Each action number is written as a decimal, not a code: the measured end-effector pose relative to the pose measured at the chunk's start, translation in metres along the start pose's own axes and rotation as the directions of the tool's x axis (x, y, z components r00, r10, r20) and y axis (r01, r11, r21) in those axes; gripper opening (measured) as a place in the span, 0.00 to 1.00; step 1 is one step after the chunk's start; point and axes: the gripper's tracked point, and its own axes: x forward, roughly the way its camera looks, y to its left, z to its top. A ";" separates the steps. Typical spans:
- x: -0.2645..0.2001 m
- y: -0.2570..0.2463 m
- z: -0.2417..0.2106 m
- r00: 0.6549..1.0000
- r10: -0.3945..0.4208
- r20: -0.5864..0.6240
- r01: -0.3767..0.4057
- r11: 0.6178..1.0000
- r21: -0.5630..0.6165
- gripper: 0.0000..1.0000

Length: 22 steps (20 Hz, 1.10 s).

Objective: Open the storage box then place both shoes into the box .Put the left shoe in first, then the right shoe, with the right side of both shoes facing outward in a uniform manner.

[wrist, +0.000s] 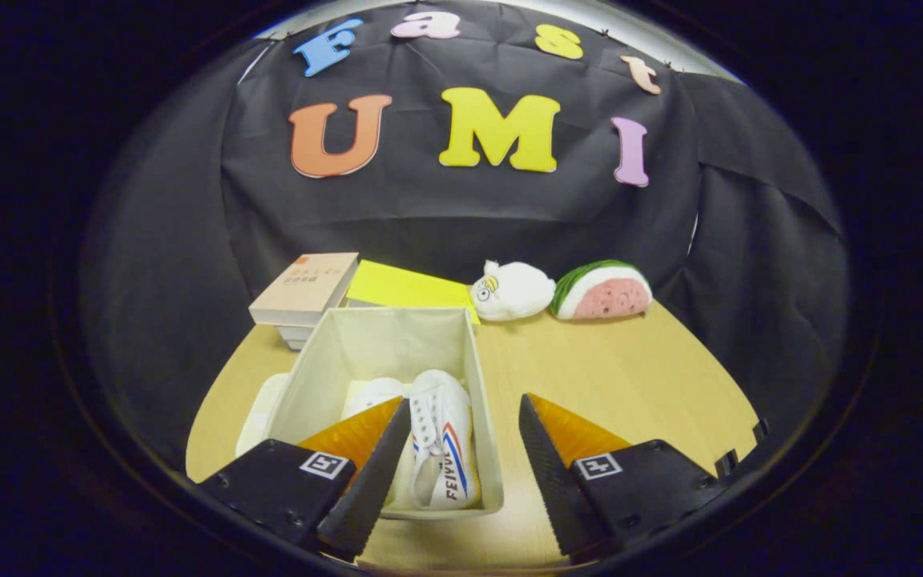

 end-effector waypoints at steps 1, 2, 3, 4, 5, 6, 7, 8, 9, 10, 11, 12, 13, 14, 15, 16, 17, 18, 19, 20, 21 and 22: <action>-0.012 0.000 0.003 0.999 0.001 0.032 0.000 1.000 -0.009 0.93; -0.024 -0.002 0.005 0.998 -0.002 0.063 0.003 1.000 -0.015 0.98; -0.034 -0.006 0.008 0.995 -0.008 0.096 0.009 1.000 -0.015 0.98; -0.046 -0.009 0.011 0.991 -0.011 0.130 0.012 1.000 -0.011 0.99; -0.058 -0.013 0.010 0.988 -0.015 0.157 0.016 1.000 -0.005 0.99; -0.070 -0.018 0.010 0.983 -0.019 0.185 0.019 1.000 0.002 0.99; -0.080 -0.019 0.008 0.979 -0.008 0.204 0.008 1.000 -0.001 0.99; -0.089 -0.021 0.006 0.975 0.008 0.221 -0.007 1.000 -0.008 0.99; -0.096 -0.023 0.003 0.973 0.024 0.231 -0.021 1.000 -0.015 0.99; -0.102 -0.028 -0.002 0.972 0.033 0.231 -0.028 0.999 -0.024 0.99; -0.106 -0.035 -0.007 0.972 0.027 0.232 -0.022 0.999 -0.026 0.99; -0.110 -0.042 -0.012 0.972 0.016 0.234 -0.010 1.000 -0.026 0.99; -0.114 -0.048 -0.017 0.971 0.011 0.239 -0.005 1.000 -0.026 0.99; -0.119 -0.053 -0.021 0.968 0.014 0.251 -0.008 1.000 -0.025 0.99; -0.123 -0.058 -0.025 0.965 0.017 0.260 -0.012 1.000 -0.020 0.99; -0.129 -0.066 -0.030 0.963 0.019 0.270 -0.016 1.000 -0.012 0.99; -0.131 -0.073 -0.034 0.961 0.018 0.277 -0.017 1.000 -0.006 0.99; -0.137 -0.080 -0.037 0.957 0.019 0.291 -0.019 1.000 -0.001 0.99; -0.140 -0.085 -0.040 0.953 0.022 0.303 -0.022 1.000 -0.001 0.99; -0.144 -0.090 -0.042 0.948 0.025 0.317 -0.024 1.000 -0.006 0.99; -0.147 -0.095 -0.044 0.943 0.023 0.331 -0.020 1.000 -0.011 0.99; -0.150 -0.102 -0.046 0.939 0.018 0.343 -0.014 1.000 -0.013 0.99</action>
